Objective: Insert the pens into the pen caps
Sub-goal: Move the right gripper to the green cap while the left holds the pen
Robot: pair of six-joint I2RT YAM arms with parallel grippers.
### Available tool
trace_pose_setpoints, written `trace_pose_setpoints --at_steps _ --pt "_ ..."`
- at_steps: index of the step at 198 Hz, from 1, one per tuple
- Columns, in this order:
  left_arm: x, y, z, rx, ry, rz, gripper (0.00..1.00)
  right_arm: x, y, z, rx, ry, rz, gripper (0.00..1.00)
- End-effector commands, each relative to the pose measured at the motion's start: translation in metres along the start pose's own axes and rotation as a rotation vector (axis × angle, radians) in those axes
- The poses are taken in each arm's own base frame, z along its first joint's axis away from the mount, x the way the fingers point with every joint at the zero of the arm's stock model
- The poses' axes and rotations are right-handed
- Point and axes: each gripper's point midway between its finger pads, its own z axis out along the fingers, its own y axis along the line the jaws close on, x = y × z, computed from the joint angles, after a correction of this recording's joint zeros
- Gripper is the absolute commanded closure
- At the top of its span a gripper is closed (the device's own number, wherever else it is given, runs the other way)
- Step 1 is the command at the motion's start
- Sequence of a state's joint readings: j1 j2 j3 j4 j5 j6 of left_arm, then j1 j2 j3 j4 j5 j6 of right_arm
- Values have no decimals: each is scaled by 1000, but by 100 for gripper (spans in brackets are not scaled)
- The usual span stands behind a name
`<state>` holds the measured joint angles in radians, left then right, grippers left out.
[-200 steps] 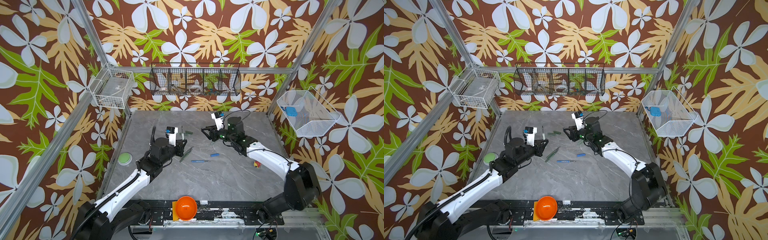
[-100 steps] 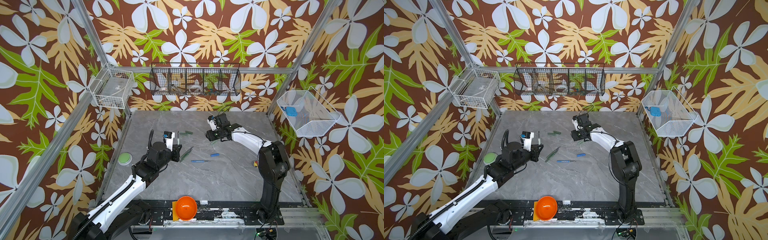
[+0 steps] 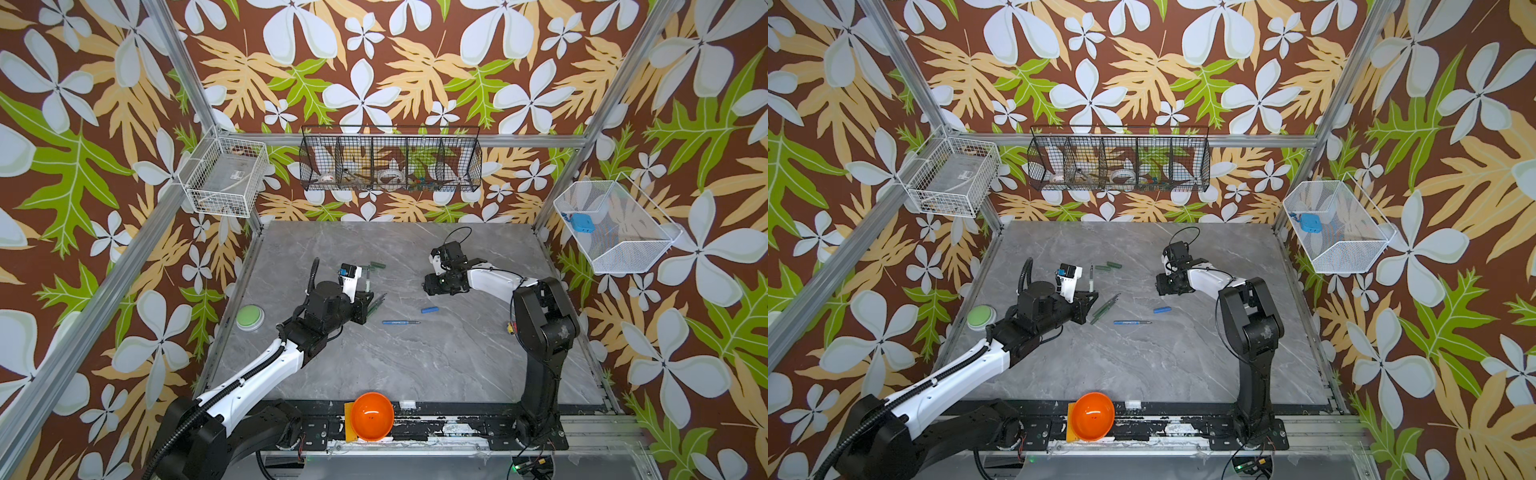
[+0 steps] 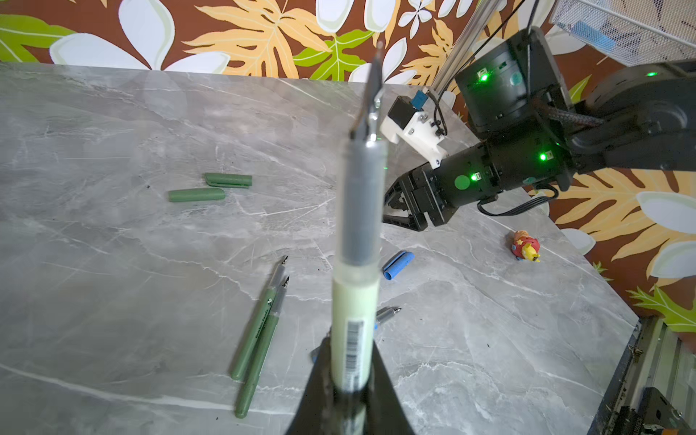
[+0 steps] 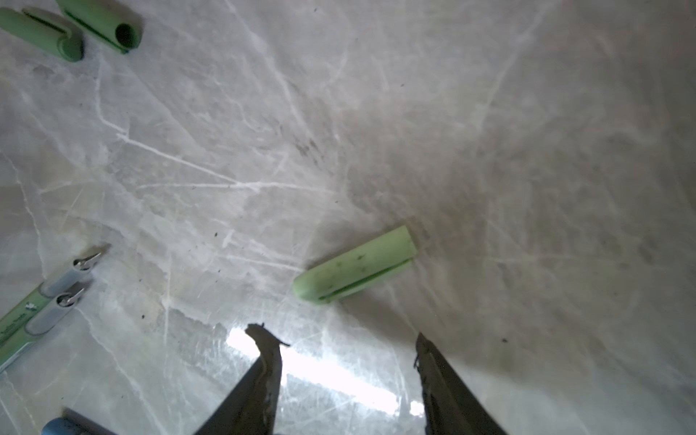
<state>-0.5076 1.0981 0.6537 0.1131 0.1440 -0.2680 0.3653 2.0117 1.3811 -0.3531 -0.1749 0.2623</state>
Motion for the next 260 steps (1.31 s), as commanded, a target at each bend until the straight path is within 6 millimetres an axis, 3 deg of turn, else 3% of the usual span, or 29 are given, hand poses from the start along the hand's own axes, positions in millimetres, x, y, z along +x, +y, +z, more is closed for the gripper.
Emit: trace_pose_setpoints --at_steps 1,124,160,209,260 --pt "-16 -8 -1 37 -53 12 100 -10 5 4 -30 -28 3 40" --pt "-15 -2 0 0 -45 28 100 -36 40 39 -213 -22 -33 39" --pt "-14 -3 0 9 -45 24 100 -20 57 41 -281 46 -74 41" --pt "-10 -5 1 27 -48 21 100 15 60 27 -291 148 -120 45" --pt "-4 -4 6 32 -37 34 100 28 51 -12 -225 175 -143 59"
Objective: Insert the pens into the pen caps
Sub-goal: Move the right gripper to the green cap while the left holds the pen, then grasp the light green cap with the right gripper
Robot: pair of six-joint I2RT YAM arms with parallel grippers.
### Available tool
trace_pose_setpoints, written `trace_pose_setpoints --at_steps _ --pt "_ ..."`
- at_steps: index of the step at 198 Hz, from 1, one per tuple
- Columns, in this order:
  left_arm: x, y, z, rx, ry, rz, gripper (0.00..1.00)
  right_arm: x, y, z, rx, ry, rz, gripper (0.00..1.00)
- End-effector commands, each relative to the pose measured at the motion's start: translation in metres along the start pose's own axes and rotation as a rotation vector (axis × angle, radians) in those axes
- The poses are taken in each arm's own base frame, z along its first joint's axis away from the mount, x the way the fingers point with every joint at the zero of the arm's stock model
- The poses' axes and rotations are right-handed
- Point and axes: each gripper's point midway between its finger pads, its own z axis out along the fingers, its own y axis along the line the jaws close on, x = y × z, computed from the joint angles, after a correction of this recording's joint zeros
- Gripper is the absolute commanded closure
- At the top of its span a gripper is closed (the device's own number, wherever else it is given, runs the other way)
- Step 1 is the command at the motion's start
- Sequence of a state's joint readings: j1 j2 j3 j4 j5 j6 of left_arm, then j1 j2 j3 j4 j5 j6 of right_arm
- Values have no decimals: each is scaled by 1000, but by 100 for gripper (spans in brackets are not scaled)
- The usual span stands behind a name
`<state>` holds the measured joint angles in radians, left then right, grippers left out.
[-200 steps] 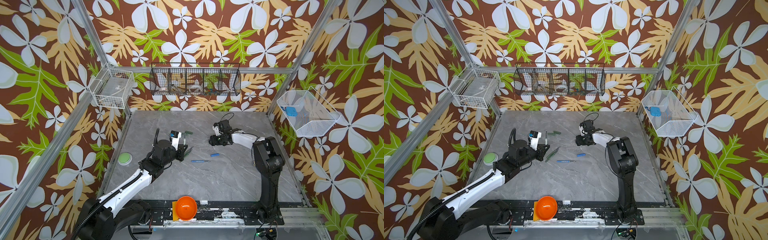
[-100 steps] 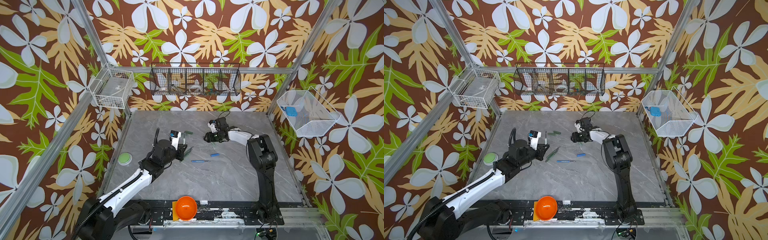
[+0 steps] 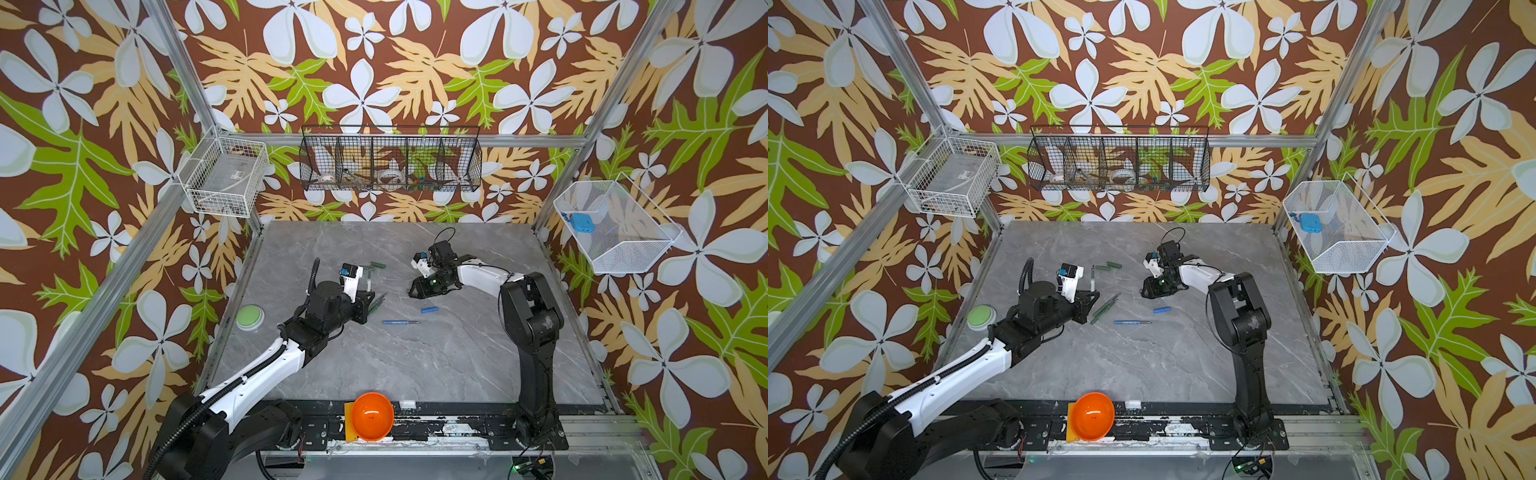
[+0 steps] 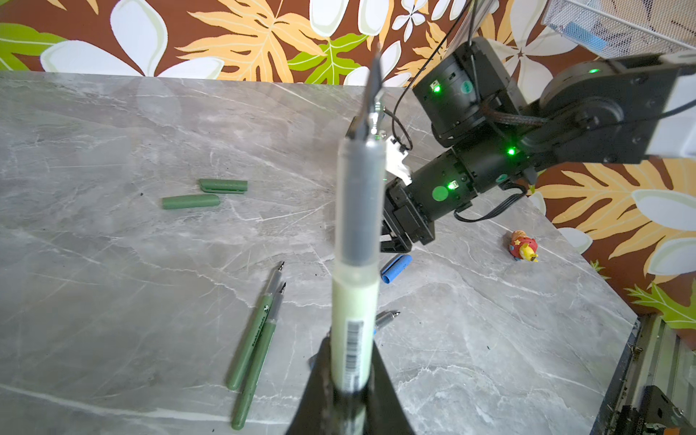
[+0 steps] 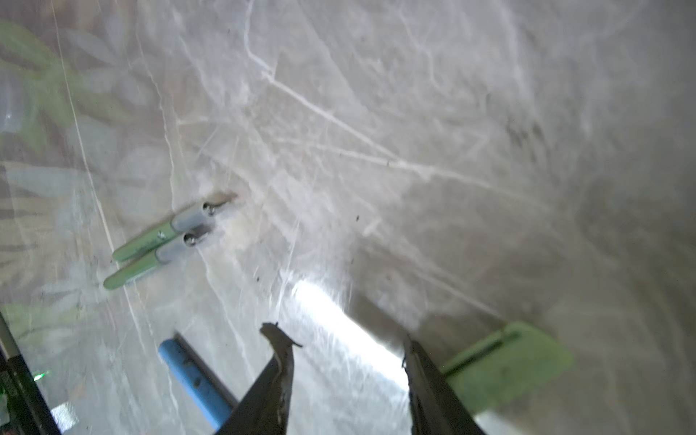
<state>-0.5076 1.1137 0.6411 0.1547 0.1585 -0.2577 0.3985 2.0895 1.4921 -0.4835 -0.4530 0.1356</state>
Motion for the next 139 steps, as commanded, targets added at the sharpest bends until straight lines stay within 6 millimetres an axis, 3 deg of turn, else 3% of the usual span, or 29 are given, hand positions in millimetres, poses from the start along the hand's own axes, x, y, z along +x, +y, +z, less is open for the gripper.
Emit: trace_pose_setpoints --at_steps 1,23,44,66,98,139 --pt "-5 -2 2 14 -27 22 100 12 -2 -18 51 37 -5 59" --pt "-2 -3 5 24 -23 35 100 6 -4 -39 82 -16 35 58" --pt "1 -2 8 -2 -26 57 100 8 -24 -48 189 -13 82 51" --pt "6 -9 9 -41 -50 131 100 7 -36 -42 213 -1 144 49" --pt "5 -20 6 36 -111 99 100 2 -42 -29 216 -2 185 46" --pt "16 -19 15 34 -52 104 100 -2 -42 -5 183 17 183 45"
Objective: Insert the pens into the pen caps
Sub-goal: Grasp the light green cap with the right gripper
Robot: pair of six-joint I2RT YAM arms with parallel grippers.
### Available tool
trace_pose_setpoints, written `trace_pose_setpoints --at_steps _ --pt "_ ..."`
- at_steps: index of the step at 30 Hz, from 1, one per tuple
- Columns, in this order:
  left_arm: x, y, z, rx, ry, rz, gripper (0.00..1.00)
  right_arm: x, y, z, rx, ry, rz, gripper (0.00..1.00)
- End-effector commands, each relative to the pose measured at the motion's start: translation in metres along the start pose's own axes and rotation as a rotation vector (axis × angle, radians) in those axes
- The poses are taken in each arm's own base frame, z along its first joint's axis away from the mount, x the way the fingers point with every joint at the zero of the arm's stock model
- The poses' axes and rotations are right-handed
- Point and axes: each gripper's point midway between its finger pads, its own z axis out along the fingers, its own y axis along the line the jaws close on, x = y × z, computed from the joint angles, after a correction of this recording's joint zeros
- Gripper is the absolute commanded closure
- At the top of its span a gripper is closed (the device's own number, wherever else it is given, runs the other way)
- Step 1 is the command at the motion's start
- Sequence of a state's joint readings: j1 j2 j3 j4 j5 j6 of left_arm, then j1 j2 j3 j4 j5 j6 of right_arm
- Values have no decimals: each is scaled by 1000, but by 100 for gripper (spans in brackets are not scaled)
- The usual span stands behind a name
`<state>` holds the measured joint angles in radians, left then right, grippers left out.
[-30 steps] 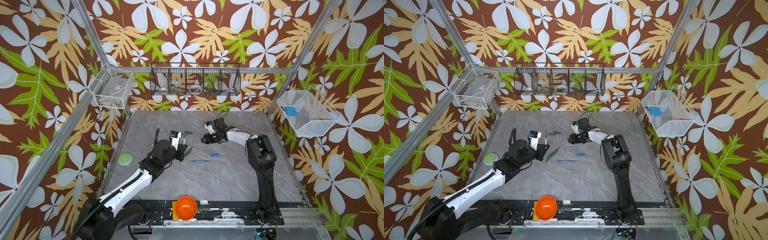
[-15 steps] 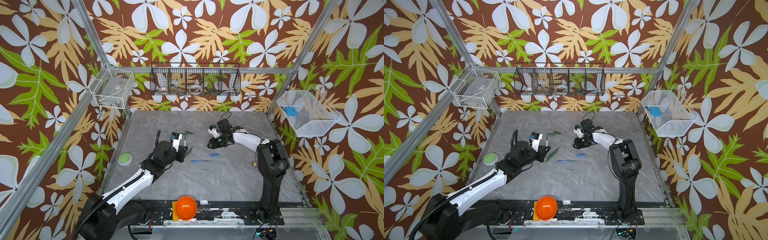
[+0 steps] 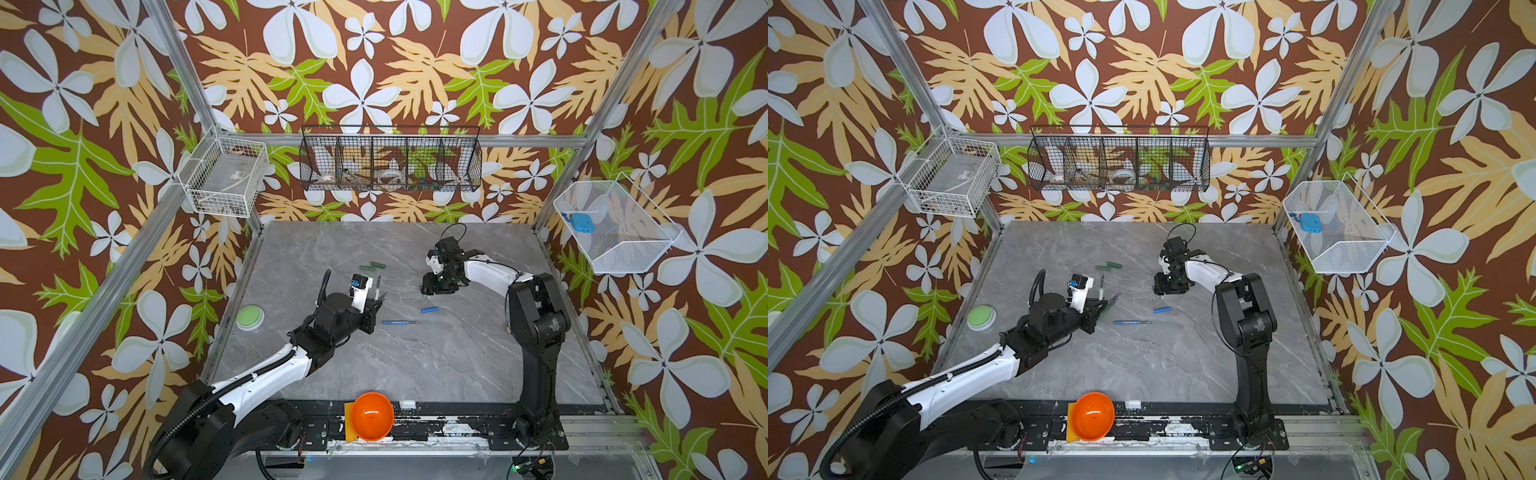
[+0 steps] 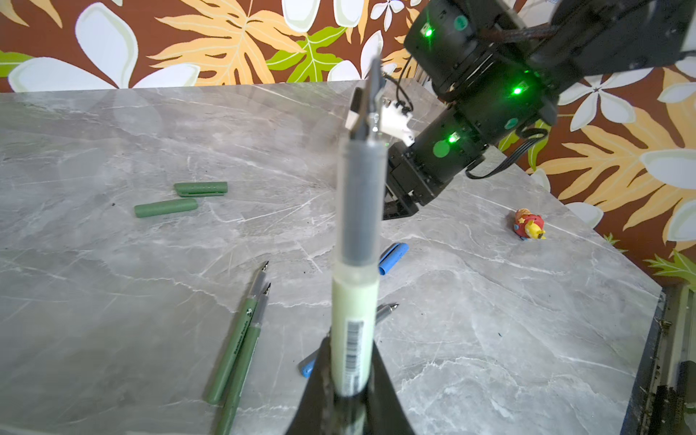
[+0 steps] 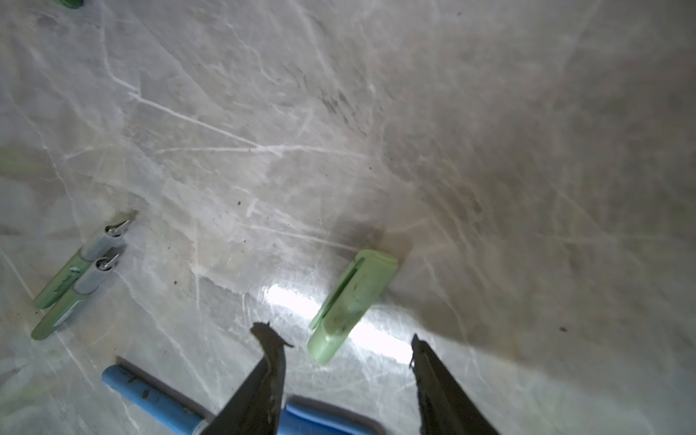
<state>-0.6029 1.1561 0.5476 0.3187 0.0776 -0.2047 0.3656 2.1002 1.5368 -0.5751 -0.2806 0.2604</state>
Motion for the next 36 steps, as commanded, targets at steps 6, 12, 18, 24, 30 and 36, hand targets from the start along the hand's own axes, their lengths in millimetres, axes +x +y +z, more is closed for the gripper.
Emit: trace_pose_setpoints --at_steps 6,12,18,24,30,36 --pt "-12 -6 1 24 -42 8 100 -8 8 21 -6 9 -5 45" --pt "-12 -5 -1 20 -46 11 100 -5 8 22 32 45 -33 46" --pt "-11 -7 0 31 -41 7 100 6 -8 13 154 123 -135 46" --pt "-11 -10 2 47 -37 6 100 17 -10 20 214 209 -196 47" --pt "-16 -13 1 60 -49 6 100 15 -6 28 220 217 -216 54" --pt "-18 -15 1 69 -50 7 100 14 -6 29 229 223 -215 61"
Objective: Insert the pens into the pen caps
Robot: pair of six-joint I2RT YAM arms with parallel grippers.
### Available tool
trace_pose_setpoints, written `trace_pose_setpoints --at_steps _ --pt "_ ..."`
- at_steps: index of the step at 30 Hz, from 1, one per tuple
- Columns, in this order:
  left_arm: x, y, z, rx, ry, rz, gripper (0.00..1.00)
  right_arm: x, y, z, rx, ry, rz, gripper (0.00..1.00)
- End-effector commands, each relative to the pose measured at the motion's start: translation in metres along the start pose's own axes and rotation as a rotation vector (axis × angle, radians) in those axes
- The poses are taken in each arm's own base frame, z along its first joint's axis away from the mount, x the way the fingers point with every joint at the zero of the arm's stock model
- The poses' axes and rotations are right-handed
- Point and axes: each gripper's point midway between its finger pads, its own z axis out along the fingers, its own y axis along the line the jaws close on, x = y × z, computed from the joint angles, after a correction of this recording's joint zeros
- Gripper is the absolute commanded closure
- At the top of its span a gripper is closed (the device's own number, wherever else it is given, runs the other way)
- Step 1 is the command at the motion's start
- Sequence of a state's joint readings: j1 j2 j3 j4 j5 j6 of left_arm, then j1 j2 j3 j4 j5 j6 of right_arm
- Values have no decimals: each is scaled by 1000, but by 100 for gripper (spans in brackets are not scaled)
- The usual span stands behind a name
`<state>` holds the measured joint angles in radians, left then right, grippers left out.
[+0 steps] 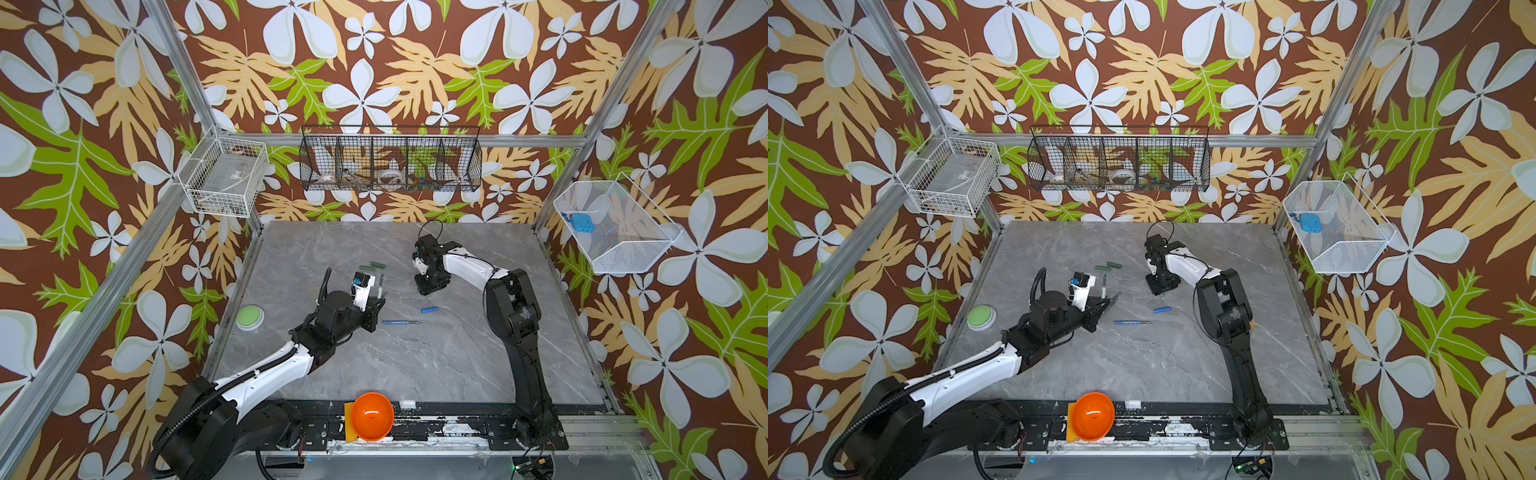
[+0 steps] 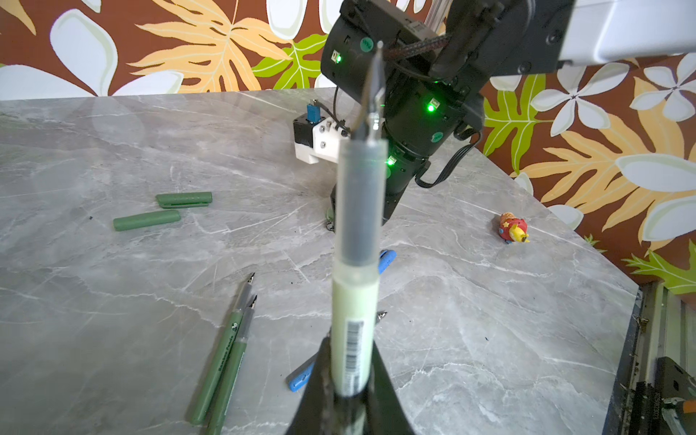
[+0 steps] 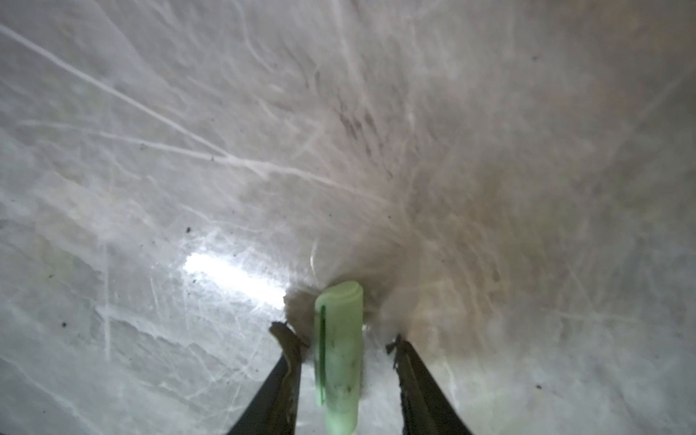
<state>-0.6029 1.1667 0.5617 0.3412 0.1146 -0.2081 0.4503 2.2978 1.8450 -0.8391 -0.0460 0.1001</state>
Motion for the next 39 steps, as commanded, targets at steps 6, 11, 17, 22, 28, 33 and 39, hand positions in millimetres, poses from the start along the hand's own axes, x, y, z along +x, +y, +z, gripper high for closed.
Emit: trace_pose_setpoints --at_steps 6,11,17,22,28,33,39 --pt "-12 -8 0 40 -42 9 100 21 4 13 5 96 -24 69" --pt "-12 -10 4 55 -45 7 100 5 6 3 24 -10 -26 84" --pt "-21 -21 15 120 -74 -11 100 -6 8 -21 4 -153 -5 93" --pt "-13 -25 23 146 -54 -8 100 -11 12 -40 -24 -261 20 93" --pt "-7 -37 27 198 -41 -28 100 -11 13 -64 -51 -356 28 94" --pt "-5 -41 28 178 -38 -5 100 -4 14 -103 -158 -511 75 94" --pt "-1 -64 32 199 -34 -12 100 22 29 -161 -352 -744 90 93"
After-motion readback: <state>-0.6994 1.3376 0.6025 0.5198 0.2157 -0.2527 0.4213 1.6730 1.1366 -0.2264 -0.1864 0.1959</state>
